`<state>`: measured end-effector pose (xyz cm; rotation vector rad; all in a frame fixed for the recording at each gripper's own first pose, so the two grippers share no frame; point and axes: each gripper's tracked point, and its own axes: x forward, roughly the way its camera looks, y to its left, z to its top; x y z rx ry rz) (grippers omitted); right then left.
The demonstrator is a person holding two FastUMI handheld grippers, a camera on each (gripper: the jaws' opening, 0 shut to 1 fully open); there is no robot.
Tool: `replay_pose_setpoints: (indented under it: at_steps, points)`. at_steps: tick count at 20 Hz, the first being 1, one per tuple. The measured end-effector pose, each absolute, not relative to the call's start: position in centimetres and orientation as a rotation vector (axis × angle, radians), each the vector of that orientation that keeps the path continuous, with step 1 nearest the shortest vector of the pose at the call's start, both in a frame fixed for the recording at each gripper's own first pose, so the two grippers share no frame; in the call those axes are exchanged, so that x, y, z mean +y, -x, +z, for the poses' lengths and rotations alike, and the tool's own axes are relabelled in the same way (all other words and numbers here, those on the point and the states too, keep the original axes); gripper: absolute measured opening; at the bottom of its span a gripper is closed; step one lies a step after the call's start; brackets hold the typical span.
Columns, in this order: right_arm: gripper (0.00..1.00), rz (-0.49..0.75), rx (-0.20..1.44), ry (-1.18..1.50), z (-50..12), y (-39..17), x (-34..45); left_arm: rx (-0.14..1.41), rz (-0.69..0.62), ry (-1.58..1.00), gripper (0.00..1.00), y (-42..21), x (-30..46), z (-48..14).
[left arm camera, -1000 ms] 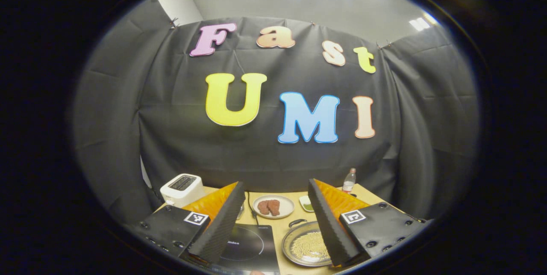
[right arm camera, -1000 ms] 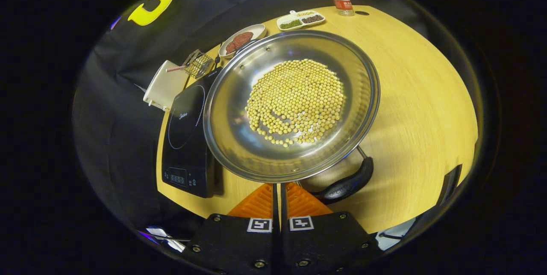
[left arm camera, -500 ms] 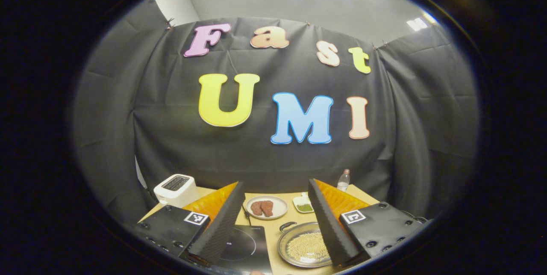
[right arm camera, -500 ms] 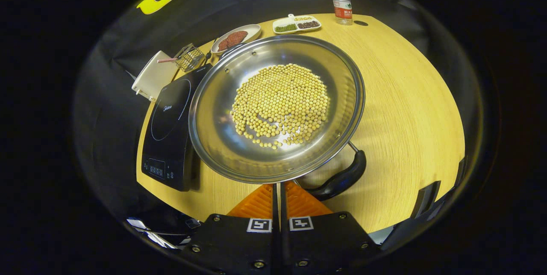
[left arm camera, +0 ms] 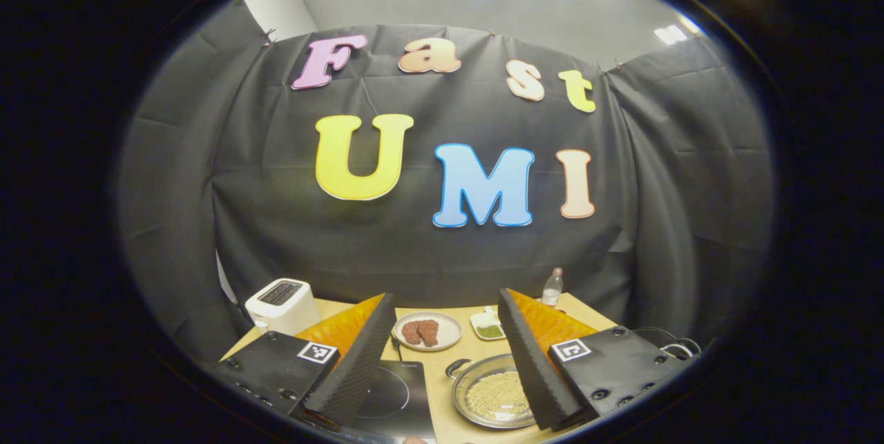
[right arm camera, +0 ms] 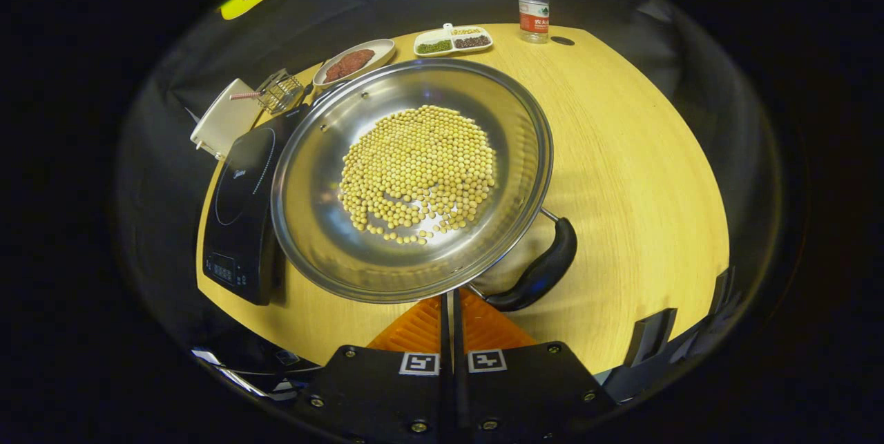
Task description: First push the handle of the pot to place it horizontally, then grasp the pot with both hands and set it on the induction cooktop.
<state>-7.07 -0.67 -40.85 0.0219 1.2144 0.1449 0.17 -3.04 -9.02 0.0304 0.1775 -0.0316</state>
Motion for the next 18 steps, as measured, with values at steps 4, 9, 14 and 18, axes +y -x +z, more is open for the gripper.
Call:
replay_pose_setpoints:
  at_steps: [4, 9, 14, 18]
  points:
    - [0.01, 0.127, 1.21, 0.007, -40.9, 6.4, -1.9, 0.185, -0.037, -0.037, 0.95, -0.5, -3.4, -9.2]
    - [0.01, 0.104, 1.213, 0.041, -41.1, 5.6, -3.5, 0.2, -0.043, -0.049, 0.95, -0.8, -3.8, -9.7]
    - [0.01, 0.064, 1.224, 0.041, -41.4, 4.6, -5.4, 0.211, -0.044, -0.065, 0.95, -1.2, -4.1, -10.3]
    - [0.01, 0.044, 1.238, -0.014, -41.6, 3.9, -6.3, 0.217, -0.036, -0.067, 0.95, -1.5, -4.3, -10.6]
